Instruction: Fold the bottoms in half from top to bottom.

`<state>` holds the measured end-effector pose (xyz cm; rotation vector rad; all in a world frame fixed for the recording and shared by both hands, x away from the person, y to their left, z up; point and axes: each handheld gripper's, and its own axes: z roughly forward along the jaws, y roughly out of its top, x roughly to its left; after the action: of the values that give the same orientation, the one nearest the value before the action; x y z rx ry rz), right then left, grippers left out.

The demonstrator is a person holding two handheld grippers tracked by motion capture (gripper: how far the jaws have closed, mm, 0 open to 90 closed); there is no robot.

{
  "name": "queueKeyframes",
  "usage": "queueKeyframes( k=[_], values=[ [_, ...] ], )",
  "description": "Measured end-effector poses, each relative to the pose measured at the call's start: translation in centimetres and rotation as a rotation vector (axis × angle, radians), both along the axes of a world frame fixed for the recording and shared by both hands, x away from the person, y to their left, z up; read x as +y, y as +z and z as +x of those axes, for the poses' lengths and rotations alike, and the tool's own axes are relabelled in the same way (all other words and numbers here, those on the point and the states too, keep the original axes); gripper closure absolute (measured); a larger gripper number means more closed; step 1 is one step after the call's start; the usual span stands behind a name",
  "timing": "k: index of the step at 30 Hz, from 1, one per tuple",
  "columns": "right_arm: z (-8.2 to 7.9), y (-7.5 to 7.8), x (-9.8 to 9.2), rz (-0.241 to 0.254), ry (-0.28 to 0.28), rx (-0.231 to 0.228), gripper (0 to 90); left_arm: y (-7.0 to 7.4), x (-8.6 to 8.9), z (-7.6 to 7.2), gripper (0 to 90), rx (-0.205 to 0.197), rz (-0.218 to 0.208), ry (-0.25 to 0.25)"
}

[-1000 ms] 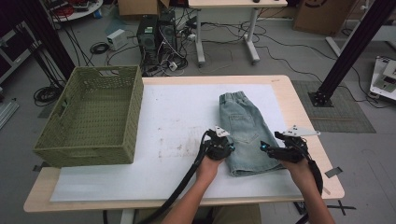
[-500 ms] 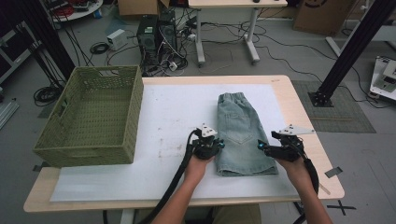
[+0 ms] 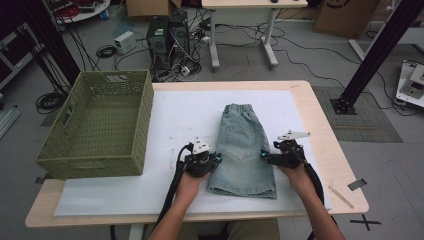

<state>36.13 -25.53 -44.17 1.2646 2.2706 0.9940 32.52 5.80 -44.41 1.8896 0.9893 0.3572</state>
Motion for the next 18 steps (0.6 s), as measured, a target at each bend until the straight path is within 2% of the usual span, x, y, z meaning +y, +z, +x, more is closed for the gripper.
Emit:
queueKeyframes(
  k=[13,18],
  values=[
    [0.6,-0.5,4.2,0.047,0.088,0.055,40.8,0.0,4.6,-2.1,83.4,-0.001,-0.038,0.040],
    [0.4,-0.6,5.1,0.052,0.109,0.072,46.3,-0.4,5.2,-2.7,83.4,0.004,-0.045,0.041]
  ],
)
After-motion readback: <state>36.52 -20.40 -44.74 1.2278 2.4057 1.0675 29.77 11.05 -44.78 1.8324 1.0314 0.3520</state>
